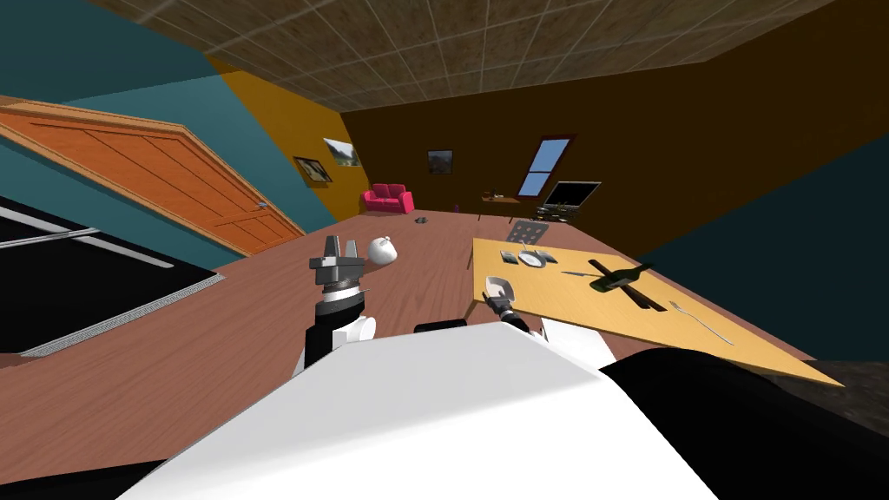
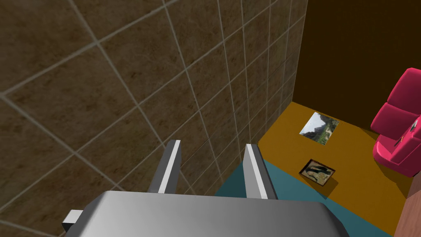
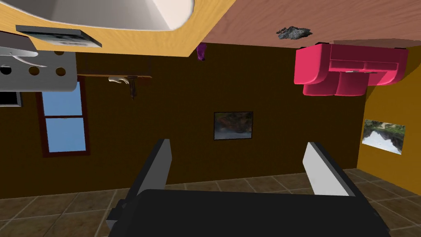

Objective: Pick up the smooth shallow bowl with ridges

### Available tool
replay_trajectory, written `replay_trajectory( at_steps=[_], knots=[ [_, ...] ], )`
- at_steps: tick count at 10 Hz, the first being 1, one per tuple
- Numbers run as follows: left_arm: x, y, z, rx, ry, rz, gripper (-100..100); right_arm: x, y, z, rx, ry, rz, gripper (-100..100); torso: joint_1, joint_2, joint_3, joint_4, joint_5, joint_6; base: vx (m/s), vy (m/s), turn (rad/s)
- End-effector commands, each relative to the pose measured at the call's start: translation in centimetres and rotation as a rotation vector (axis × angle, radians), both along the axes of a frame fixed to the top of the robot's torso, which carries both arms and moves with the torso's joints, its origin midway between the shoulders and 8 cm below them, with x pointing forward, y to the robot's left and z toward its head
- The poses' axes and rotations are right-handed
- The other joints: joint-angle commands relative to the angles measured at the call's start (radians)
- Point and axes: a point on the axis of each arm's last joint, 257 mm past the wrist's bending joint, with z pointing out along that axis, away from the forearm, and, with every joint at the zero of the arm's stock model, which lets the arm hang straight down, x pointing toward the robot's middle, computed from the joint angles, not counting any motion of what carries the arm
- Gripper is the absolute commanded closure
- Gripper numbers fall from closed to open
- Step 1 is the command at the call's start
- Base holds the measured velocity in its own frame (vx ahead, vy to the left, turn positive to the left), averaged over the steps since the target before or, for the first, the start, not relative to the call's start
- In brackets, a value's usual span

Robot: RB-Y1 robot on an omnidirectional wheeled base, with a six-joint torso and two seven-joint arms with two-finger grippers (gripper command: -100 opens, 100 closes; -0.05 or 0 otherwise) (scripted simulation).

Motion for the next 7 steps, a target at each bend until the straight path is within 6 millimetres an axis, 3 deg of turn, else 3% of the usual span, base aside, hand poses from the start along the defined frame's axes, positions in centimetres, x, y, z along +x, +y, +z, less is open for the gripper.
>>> replay_trajectory(
  at_steps=[1,2,3,4,6,7],
  knots=[
    [0.0,0.0,0.0,0.000,0.000,0.000,0,-1.7,-1.1,-2.4,-0.091,0.073,0.007,-100,0.000,0.000,0.000,0.000,0.000,0.000,0.031,0.005,0.154],
    [0.0,0.0,0.0,0.000,0.000,0.000,0,-1.7,-1.1,-2.4,-0.098,0.074,0.010,-100,0.000,0.000,0.000,0.000,0.000,0.000,0.032,0.003,0.086],
    [0.0,0.0,0.0,0.000,0.000,0.000,0,-3.3,-2.3,-4.2,-0.176,0.137,0.019,-100,0.000,0.000,0.000,0.000,0.000,0.000,0.035,0.009,0.139],
    [0.0,0.0,0.0,0.000,0.000,0.000,0,-3.3,-2.3,-4.2,-0.180,0.137,0.021,-100,0.000,0.000,0.000,0.000,0.000,0.000,0.027,0.007,0.081],
    [0.0,0.0,0.0,0.000,0.000,0.000,0,-6.9,-5.0,-7.4,-0.330,0.260,0.045,-100,0.000,0.000,0.000,0.000,0.000,0.000,0.041,0.013,0.197],
    [0.0,0.0,0.0,0.000,0.000,0.000,0,-6.9,-5.0,-7.4,-0.341,0.262,0.051,-100,0.000,-0.001,-0.001,0.000,0.000,0.000,0.043,0.003,0.075]
  ],
)
